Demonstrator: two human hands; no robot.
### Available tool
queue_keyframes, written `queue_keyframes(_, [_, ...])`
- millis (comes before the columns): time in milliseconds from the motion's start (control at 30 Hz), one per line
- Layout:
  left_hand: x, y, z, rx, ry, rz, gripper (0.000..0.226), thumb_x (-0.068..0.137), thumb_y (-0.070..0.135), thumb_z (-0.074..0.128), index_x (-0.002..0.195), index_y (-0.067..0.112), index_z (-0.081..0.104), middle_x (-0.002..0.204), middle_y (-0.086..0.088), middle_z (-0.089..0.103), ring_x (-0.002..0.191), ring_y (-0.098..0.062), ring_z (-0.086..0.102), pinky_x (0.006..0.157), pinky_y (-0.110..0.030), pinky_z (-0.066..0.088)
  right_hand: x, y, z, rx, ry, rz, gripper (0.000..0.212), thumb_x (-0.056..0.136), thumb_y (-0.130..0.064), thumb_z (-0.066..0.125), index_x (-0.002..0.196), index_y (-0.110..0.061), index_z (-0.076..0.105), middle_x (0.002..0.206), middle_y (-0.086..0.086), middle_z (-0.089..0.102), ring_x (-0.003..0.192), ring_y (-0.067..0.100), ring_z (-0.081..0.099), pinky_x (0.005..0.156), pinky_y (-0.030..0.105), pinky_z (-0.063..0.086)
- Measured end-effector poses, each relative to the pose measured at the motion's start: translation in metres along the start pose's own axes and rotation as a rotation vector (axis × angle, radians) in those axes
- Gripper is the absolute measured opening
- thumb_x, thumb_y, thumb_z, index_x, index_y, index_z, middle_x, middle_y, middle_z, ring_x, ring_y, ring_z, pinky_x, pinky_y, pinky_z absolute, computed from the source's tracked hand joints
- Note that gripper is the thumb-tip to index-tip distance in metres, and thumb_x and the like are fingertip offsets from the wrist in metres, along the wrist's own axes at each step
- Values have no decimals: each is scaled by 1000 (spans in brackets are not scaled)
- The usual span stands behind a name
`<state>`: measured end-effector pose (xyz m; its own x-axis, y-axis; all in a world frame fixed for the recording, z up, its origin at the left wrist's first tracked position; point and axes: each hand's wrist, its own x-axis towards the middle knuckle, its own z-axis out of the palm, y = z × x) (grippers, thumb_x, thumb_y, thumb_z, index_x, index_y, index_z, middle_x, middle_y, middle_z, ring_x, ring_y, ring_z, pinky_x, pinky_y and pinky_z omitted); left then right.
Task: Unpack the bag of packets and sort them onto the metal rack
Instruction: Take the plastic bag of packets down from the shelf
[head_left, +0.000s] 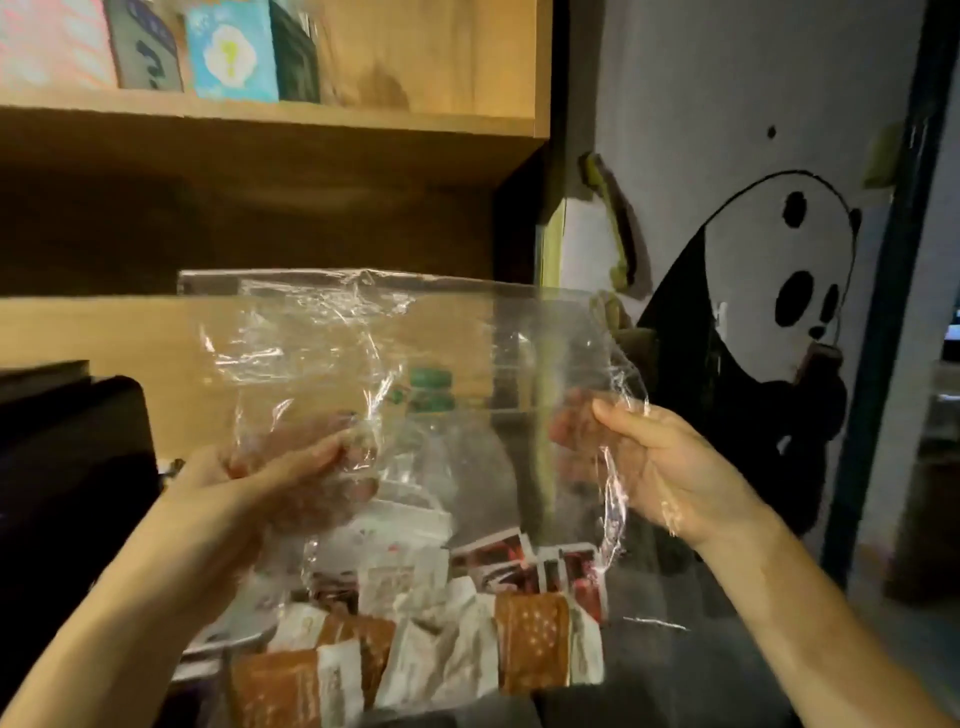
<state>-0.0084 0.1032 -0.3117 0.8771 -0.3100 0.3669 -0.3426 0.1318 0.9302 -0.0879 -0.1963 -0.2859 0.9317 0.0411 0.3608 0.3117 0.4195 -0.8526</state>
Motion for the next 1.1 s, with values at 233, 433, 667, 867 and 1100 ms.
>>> queue_keyframes(233, [-100, -38, 33, -105, 46, -103, 24, 54, 25, 68, 73, 13, 74, 59, -3, 71, 51, -12, 67, 40, -11, 45, -49, 81, -22, 79, 30, 223, 38, 91, -4, 40, 74, -9, 74, 71, 10, 72, 70, 17, 71, 59, 32, 58])
queue_keyframes(433, [-164, -84, 37, -125, 133, -313, 31, 48, 27, 73, 78, 19, 76, 68, -4, 74, 61, -15, 71, 47, -19, 53, -103, 148, -33, 113, 100, 401, 33, 87, -6, 44, 77, -9, 75, 74, 10, 73, 71, 18, 72, 65, 34, 60])
queue_keyframes(667, [-228, -133, 17, -112, 174, -546, 72, 28, 42, 91, 87, 4, 73, 71, -15, 73, 60, -23, 70, 51, -26, 56, -174, 211, -33, 215, 180, 688, 29, 83, -5, 46, 82, -9, 75, 77, 11, 74, 70, 22, 72, 57, 33, 58])
queue_keyframes(867, [-253, -169, 4, -103, 156, -729, 70, 28, 44, 90, 86, 8, 74, 73, -10, 73, 60, -17, 68, 50, -23, 55, -206, 255, -37, 309, 210, 814, 33, 80, -3, 48, 110, -8, 59, 83, 20, 72, 76, 28, 72, 57, 38, 58])
queue_keyframes(1100, [-231, -220, -1, -13, 282, -823, 28, 71, 14, 70, 97, 4, 67, 73, -5, 74, 64, -18, 69, 56, -27, 57, -182, 298, -65, 140, 316, 843, 34, 90, 0, 44, 119, -12, 56, 98, 15, 72, 86, 23, 71, 67, 33, 59])
